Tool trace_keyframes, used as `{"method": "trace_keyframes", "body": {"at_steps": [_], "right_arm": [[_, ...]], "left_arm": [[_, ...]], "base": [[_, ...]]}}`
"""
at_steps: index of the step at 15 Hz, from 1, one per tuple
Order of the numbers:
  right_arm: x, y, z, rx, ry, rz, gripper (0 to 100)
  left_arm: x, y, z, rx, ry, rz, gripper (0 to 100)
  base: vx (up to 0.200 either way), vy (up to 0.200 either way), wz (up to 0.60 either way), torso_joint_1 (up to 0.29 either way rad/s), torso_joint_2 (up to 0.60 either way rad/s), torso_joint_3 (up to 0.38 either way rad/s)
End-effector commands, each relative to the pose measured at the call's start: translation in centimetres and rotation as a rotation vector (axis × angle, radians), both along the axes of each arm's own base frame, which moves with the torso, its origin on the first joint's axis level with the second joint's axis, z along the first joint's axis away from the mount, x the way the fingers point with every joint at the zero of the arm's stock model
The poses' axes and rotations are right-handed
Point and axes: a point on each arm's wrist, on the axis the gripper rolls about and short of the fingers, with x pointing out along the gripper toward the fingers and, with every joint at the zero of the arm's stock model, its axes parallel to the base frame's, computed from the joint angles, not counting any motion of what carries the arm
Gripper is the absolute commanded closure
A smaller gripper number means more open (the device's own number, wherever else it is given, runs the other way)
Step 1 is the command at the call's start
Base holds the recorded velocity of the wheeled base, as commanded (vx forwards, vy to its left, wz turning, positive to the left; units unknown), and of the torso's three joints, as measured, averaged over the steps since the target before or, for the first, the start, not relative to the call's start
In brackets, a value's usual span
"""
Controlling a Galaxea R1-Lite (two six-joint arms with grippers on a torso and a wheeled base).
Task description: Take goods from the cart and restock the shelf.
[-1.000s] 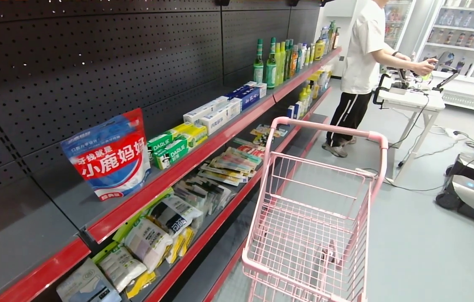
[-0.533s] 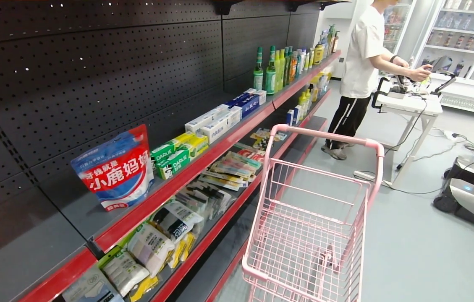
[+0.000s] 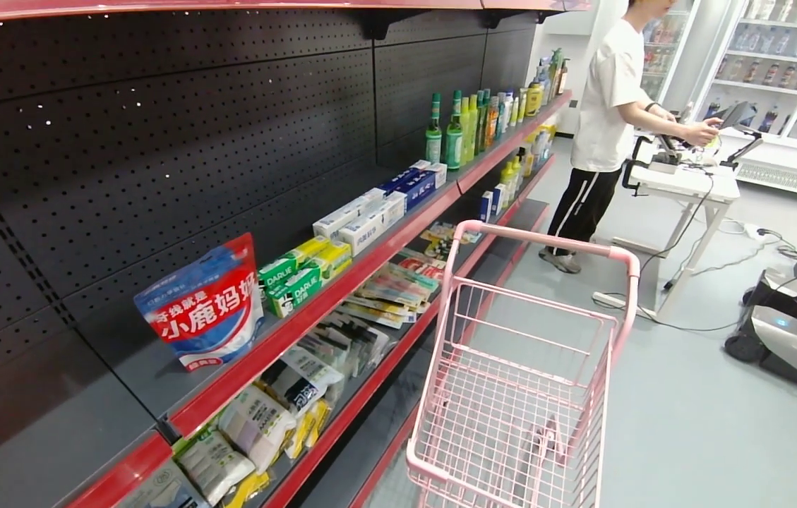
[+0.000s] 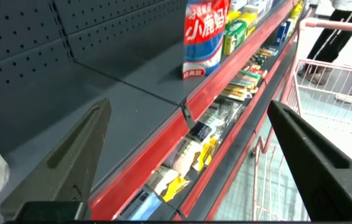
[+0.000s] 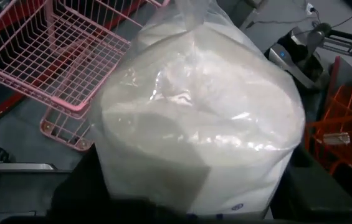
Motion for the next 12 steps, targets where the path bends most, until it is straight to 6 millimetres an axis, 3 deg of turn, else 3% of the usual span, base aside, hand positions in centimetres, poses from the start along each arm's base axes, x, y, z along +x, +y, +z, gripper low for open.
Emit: {"method": "trace_keyframes", "body": {"at_steps": [1,12], "right_arm": [[0.4,0.0,0.1,0.001,0.014,0.003,100],[1.8,0.2,0.0,-0.034,0.049,0.023,100]], "left_arm": [[0.0,0.0,0.0,0.000,0.002,0.000,0],[0.0,0.0,0.0,0.000,0.002,0.000,0]], "base": [[0.000,0.000,0.00,0.144,-0.31,-0.163],[0.000,0.000,0.00,0.086,-0.19,-0.101]]}}
